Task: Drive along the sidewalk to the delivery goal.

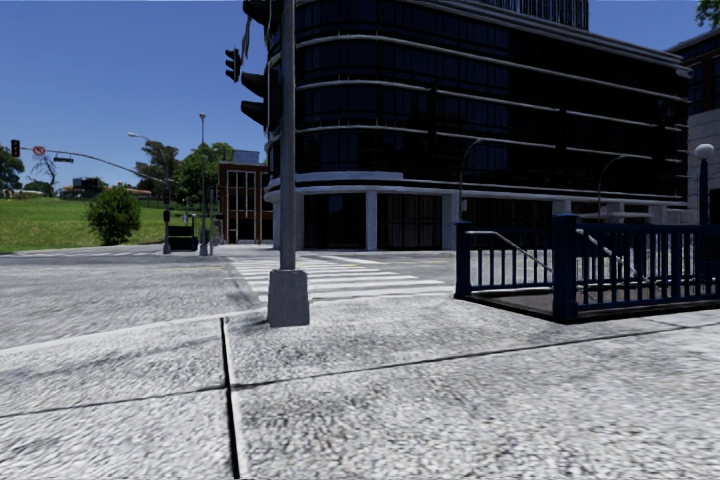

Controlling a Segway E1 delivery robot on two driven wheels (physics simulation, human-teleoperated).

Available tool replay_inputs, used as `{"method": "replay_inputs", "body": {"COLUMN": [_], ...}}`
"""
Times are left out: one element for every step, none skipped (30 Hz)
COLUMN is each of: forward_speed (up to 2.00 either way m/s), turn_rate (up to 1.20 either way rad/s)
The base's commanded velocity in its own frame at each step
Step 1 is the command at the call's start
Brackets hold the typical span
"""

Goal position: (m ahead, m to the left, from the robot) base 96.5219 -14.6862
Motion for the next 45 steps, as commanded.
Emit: {"method": "replay_inputs", "body": {"forward_speed": [2.00,2.00,2.00,2.00,2.00,2.00,2.00,2.00,2.00,2.00,2.00,2.00,2.00,2.00,2.00,2.00,2.00,2.00,2.00,2.00,2.00,2.00,2.00,2.00,2.00,2.00,2.00,2.00,2.00,2.00,2.00,2.00,2.00,2.00,2.00,2.00,2.00,2.00,2.00,2.00,2.00,2.00,2.00,2.00,2.00], "turn_rate": [-0.29,-0.32,-0.32,-0.32,-0.32,-0.32,-0.32,-0.32,-0.32,-0.32,-0.32,-0.32,-0.32,-0.32,-0.32,-0.32,-0.32,-0.32,-0.32,-0.32,-0.32,-0.32,-0.32,-0.32,-0.32,-0.32,-0.32,-0.32,-0.32,-0.32,-0.32,-0.32,-0.15,0.00,0.00,0.00,0.00,0.07,0.29,0.37,0.37,0.39,0.39,0.39,0.39]}}
